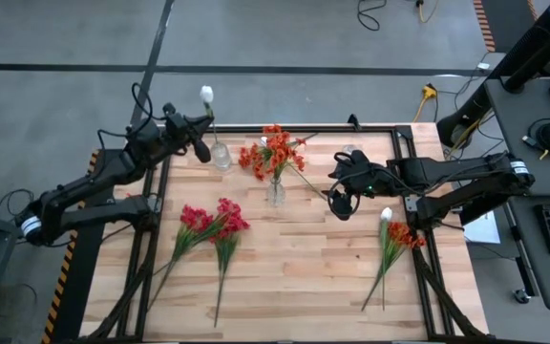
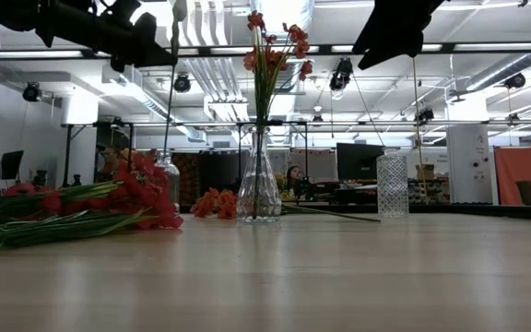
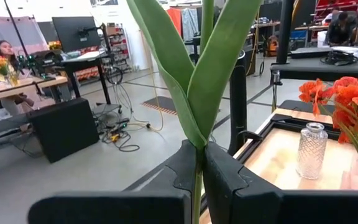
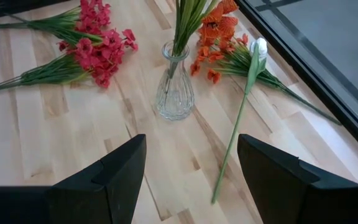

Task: Sort flowers into vase by color
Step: Put the bottom left white tulip into the top left transparent vase

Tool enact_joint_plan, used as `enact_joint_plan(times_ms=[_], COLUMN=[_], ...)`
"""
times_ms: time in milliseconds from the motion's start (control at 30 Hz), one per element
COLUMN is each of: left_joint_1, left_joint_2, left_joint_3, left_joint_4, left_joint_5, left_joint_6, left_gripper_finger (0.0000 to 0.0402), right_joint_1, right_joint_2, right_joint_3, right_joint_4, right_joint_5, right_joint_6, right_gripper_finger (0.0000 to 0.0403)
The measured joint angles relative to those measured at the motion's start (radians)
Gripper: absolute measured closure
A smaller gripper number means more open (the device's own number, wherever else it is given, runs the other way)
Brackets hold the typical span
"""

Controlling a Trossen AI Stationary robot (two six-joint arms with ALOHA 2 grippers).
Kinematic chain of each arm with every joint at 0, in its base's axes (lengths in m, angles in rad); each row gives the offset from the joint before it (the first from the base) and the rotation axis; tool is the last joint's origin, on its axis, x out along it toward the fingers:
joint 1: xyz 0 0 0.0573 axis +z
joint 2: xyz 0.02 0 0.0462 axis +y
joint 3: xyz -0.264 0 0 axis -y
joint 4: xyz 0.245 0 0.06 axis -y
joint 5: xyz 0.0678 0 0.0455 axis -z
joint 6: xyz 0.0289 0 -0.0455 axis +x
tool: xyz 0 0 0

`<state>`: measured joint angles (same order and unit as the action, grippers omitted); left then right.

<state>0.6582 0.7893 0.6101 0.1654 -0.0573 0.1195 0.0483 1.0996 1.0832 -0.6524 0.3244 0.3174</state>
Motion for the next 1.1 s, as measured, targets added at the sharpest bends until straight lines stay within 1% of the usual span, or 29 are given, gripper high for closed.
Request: enact_joint_plan(times_ms=[233, 667, 767, 867, 1100], left_joint_1=[0.000, 0.000, 0.001, 0.003, 0.005], left_joint_2=[-0.013, 0.014, 0.020, 0.025, 0.027], left_joint_3=[-0.024, -0.047, -0.048, -0.048, -0.049], left_joint_4=[0.003, 0.055, 0.057, 0.057, 0.051], left_joint_5=[-0.001, -0.005, -0.016, -0.047, -0.049], left_joint_6=[-0.006, -0.007, -0.027, -0.069, -0.102], left_gripper_finger=[0.0401, 0.0401, 0.0400, 0.0387, 0.0336], right_joint_1=[0.000, 0.000, 0.000, 0.000, 0.000], right_joint_2=[0.000, 0.000, 0.000, 0.000, 0.000], right_joint_3=[0.000, 0.001, 0.001, 0.001, 0.001], right_joint_4=[0.001, 0.006, 0.006, 0.006, 0.006], right_joint_5=[0.000, 0.000, 0.000, 0.000, -0.007], right_joint_6=[0.005, 0.012, 0.012, 0.012, 0.012], right_gripper_finger=[0.0158, 0.0158, 0.0158, 0.0158, 0.0158])
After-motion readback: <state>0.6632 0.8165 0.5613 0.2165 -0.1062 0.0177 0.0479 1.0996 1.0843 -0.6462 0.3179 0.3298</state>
